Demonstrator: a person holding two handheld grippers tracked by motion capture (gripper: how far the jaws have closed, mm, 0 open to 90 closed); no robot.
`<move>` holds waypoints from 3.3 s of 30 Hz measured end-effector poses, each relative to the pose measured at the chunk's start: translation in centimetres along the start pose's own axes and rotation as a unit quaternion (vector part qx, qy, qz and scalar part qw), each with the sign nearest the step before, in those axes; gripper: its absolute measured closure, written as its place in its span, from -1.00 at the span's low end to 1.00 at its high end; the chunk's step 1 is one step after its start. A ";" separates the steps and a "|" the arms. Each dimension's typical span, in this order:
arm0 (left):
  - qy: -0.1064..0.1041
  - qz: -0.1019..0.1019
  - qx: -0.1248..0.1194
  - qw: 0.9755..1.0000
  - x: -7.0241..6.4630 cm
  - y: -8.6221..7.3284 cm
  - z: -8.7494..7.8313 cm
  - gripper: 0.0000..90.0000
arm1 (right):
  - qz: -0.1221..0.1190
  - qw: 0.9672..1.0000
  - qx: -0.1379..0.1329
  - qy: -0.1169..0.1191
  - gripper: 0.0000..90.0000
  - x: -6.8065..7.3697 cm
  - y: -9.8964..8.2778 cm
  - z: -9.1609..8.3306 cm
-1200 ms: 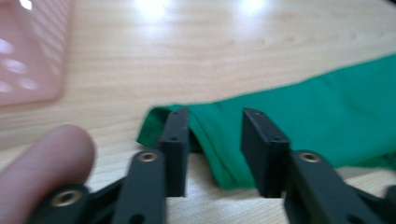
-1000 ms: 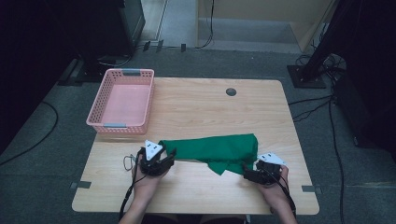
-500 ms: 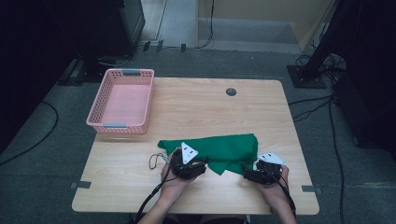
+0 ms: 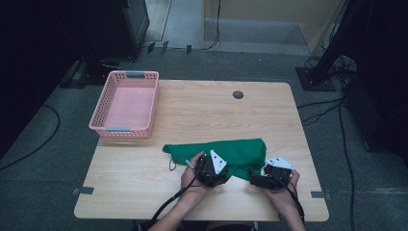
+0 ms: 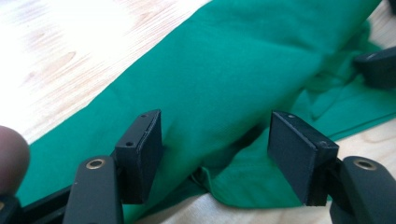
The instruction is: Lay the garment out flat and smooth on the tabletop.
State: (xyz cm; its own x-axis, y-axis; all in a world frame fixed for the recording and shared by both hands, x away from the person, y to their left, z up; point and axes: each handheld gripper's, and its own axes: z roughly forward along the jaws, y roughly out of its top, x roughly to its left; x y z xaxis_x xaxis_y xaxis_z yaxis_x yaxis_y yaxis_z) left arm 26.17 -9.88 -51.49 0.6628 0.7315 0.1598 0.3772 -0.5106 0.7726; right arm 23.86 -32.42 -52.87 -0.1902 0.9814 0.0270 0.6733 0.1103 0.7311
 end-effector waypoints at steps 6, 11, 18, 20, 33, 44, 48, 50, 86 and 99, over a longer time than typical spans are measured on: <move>0.024 0.008 -0.003 1.000 0.5 0.3 0.3 0.49 | -0.001 1.000 0.000 0.000 -0.89 0.0 0.0 0.0; 0.008 -0.003 -0.004 1.000 1.7 1.6 0.3 0.88 | 0.000 1.000 0.000 0.001 -0.89 0.0 0.0 0.0; 0.017 -0.039 -0.008 0.999 4.9 4.9 1.8 0.93 | -0.001 1.000 0.001 0.001 -0.89 0.0 0.0 0.0; 0.020 -0.052 -0.009 0.998 5.8 6.0 2.3 0.93 | 0.000 1.000 0.000 0.001 -0.89 0.0 0.0 0.0; -0.002 -0.078 -0.027 0.997 6.7 8.0 2.4 0.13 | -0.002 1.000 0.000 0.003 -0.90 0.0 0.0 0.0; -0.114 0.015 0.021 0.993 -0.4 4.1 1.2 -0.09 | -0.002 1.000 0.001 0.002 -0.90 0.0 0.0 0.0; -0.082 0.061 0.040 0.994 -2.1 2.8 1.7 0.02 | -0.003 1.000 0.001 0.002 -0.90 -0.1 0.0 0.0; -0.074 0.061 0.037 0.995 -2.3 2.4 1.9 0.21 | -0.003 1.000 0.001 0.002 -0.90 -0.1 0.0 0.0; 0.116 -0.163 -0.006 0.980 16.7 -0.9 -4.0 0.52 | -0.004 1.000 0.002 0.003 -0.92 -0.1 0.0 0.0; -0.011 -0.042 -0.006 0.999 7.5 0.7 -1.8 0.40 | -0.004 1.000 0.002 0.002 -0.92 -0.1 0.0 0.1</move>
State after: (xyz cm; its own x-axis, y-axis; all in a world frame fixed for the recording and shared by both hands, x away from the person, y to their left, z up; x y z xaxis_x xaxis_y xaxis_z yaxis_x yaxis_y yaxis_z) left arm 30.21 -3.94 -48.62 0.6437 0.7610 0.0801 0.4240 -0.4419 0.7905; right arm 23.95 -32.48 -52.89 -0.1990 0.9797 0.0248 0.6744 0.1185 0.7288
